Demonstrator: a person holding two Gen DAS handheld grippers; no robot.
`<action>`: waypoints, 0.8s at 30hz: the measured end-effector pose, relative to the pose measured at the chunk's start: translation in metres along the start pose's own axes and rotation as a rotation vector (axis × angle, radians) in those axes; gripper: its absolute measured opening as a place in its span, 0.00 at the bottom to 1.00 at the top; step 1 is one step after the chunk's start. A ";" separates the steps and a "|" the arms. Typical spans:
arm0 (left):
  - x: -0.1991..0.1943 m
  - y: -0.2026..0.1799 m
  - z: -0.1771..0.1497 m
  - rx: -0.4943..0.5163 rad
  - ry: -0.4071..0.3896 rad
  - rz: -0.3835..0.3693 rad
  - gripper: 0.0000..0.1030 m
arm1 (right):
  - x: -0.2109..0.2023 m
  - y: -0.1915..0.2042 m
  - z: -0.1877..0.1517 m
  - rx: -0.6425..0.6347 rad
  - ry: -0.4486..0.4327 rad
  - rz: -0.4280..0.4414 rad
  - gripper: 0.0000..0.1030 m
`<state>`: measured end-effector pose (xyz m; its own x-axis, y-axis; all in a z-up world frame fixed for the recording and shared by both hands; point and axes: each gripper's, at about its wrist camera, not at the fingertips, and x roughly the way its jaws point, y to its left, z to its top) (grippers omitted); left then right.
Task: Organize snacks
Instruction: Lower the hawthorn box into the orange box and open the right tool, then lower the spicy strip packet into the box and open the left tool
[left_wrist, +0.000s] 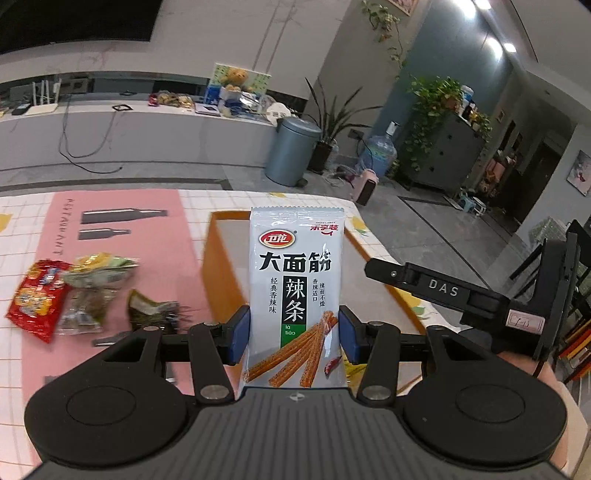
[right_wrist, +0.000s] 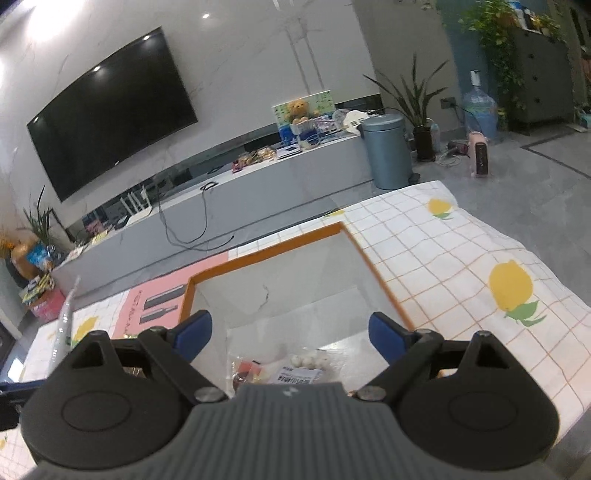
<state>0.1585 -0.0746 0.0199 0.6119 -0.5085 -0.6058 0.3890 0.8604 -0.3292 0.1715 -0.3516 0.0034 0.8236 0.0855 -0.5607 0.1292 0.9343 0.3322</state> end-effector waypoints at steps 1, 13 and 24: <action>0.005 -0.004 0.001 0.003 0.008 -0.003 0.54 | -0.003 -0.004 -0.001 0.003 -0.006 -0.007 0.87; 0.083 -0.043 0.001 0.048 0.112 0.040 0.54 | -0.016 -0.036 0.004 0.029 -0.031 -0.058 0.87; 0.156 -0.048 0.001 0.017 0.244 0.059 0.54 | -0.021 -0.054 0.005 0.082 -0.046 -0.076 0.87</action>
<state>0.2361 -0.1953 -0.0578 0.4499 -0.4323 -0.7815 0.3702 0.8866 -0.2773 0.1500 -0.4052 0.0014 0.8340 -0.0022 -0.5517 0.2352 0.9060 0.3519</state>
